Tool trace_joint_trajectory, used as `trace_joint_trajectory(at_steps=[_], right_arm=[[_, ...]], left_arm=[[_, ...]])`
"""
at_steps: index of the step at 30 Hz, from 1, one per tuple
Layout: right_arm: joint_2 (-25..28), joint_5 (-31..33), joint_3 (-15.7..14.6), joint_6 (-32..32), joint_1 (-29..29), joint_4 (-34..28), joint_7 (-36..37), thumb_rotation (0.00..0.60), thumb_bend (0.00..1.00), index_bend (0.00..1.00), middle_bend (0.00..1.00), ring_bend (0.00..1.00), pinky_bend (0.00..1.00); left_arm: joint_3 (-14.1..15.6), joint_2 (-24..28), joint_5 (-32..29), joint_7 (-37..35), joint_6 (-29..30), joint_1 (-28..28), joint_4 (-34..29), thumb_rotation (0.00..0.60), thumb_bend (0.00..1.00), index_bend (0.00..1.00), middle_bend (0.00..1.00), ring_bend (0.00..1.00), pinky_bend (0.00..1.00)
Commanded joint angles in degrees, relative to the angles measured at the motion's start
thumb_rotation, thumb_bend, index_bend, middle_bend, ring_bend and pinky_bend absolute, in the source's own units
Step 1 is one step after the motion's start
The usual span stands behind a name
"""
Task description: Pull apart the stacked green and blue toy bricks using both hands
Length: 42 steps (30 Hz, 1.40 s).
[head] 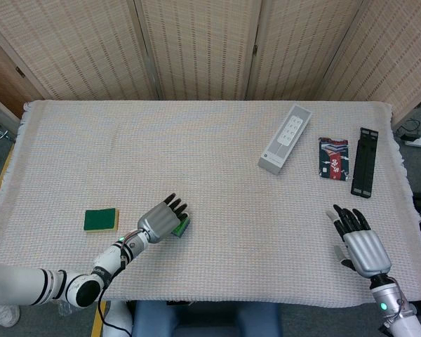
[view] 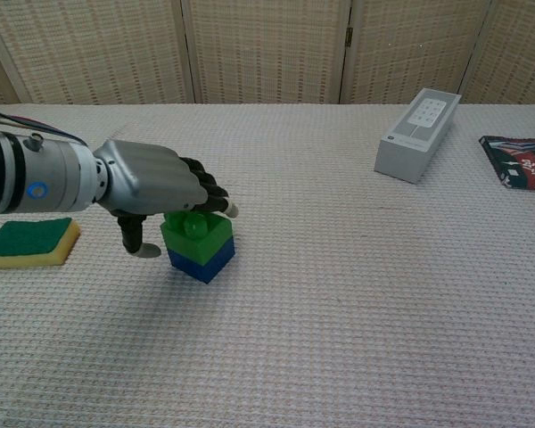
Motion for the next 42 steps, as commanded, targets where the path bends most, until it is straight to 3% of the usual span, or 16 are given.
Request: trace_joint_trajectory(at_steps=[1,7,16,32,42], right_arm=[[0.0,0.0,0.0,0.1,0.0,0.0,0.1,0.6,0.51,0.0,0.0,0.0,0.0],[-0.1,0.0,-0.1,-0.2,0.1,0.1,-0.2,0.6,0.51,0.0,0.0,0.0,0.0],[-0.2,0.2,-0.2,-0.5,0.2,0.0,-0.4,0.6,0.51,0.0,0.0,0.0,0.0],[-0.5,0.0,-0.6,-1.1,0.5,0.2,-0.8,0.6,0.51,0.0,0.0,0.0,0.0],[-0.7,-0.2,-1.0,-1.4,0.6,0.3,-0.9,0.6,0.51,0.0,0.0,0.0,0.0]], left_arm=[[0.5,-0.1,0.7,-1.2,0.0,-0.2,0.2,0.6,0.38,0.08,0.22,0.0,0.0],[0.8,-0.6,4.0,-4.5,-0.2,0.1,1.3,0.6,0.38,0.21,0.38,0.01,0.0],[1.1,-1.1,9.5,-9.0,0.0,1.2,3.3,0.6,0.38,0.3,0.4,0.05,0.0],[0.0,-3.5,26.1,-21.8,4.0,6.6,8.8,0.6,0.28,0.56,0.65,0.29,0.0],[-1.5,-3.4,29.7,-25.7,6.0,9.0,9.5,0.6,0.25,0.68,0.76,0.4,0.07]])
